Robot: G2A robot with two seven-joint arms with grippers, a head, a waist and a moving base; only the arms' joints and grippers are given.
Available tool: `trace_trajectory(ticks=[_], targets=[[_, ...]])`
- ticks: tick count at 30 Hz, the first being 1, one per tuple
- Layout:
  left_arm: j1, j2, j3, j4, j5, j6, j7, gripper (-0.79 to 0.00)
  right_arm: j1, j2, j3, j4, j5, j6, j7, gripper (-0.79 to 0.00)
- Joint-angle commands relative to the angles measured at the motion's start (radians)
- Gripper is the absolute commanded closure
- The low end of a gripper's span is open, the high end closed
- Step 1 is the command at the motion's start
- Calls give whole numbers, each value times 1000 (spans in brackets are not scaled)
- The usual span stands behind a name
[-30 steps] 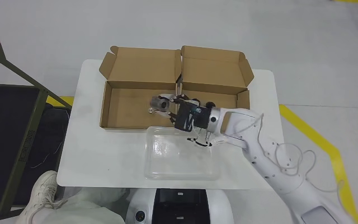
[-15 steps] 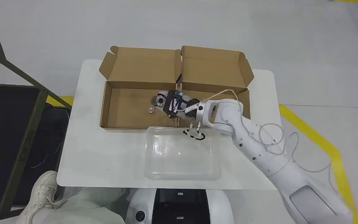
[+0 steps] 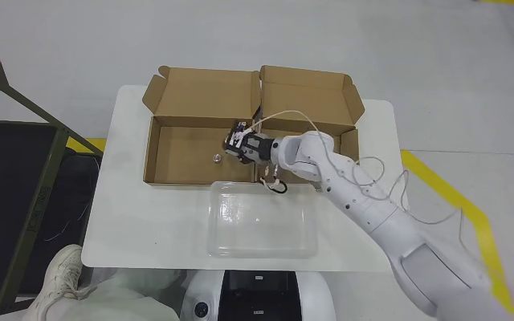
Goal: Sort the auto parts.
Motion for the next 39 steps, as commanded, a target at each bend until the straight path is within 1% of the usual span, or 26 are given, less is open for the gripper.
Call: trace_trajectory(ticks=[1,14,24,25,28,30,36,39], targets=[[0,0,0,0,0,0,0,-785,15,-13,-10,33,10,3,14,0],[0,0,0,0,0,0,0,-785,94,-108,-84,227,49,-5,62,0],[0,0,0,0,0,0,0,-785,124,-169,-119,334,55,-19,77,0],[0,0,0,0,0,0,0,-785,127,-174,-121,342,55,-21,79,-6],[0,0,0,0,0,0,0,-785,136,-188,-127,365,51,-26,88,-86],[0,0,0,0,0,0,0,-785,140,-197,-129,378,51,-30,89,-120],[0,0,0,0,0,0,0,-785,148,-219,-135,414,41,-38,93,-151],[0,0,0,0,0,0,0,-785,152,-230,-137,431,36,-45,99,-179]])
